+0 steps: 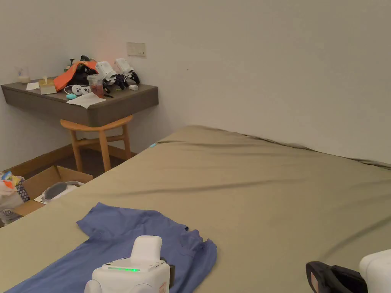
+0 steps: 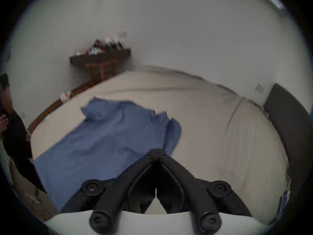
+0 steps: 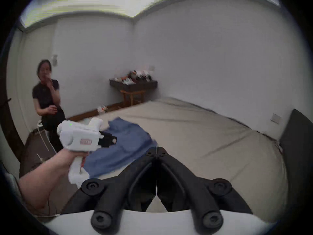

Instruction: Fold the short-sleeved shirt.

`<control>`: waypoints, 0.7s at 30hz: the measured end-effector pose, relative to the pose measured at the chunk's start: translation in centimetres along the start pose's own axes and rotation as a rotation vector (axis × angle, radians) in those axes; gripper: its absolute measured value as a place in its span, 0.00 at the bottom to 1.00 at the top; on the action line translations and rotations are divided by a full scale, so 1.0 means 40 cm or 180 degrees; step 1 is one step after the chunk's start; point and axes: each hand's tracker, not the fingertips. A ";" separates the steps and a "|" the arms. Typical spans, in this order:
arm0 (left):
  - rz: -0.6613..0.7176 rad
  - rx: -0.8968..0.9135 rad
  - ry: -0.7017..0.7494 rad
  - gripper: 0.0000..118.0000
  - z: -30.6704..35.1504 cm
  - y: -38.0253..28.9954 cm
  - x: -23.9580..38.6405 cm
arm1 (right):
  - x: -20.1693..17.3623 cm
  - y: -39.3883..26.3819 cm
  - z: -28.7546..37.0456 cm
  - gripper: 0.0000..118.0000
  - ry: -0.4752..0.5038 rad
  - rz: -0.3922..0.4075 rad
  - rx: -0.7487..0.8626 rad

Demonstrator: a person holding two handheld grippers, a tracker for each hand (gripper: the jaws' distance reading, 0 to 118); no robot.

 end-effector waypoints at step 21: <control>0.0507 -0.0361 0.0707 0.04 -0.333 -0.038 -0.107 | 0.173 -0.112 0.153 0.02 -0.0748 -0.0134 -0.0303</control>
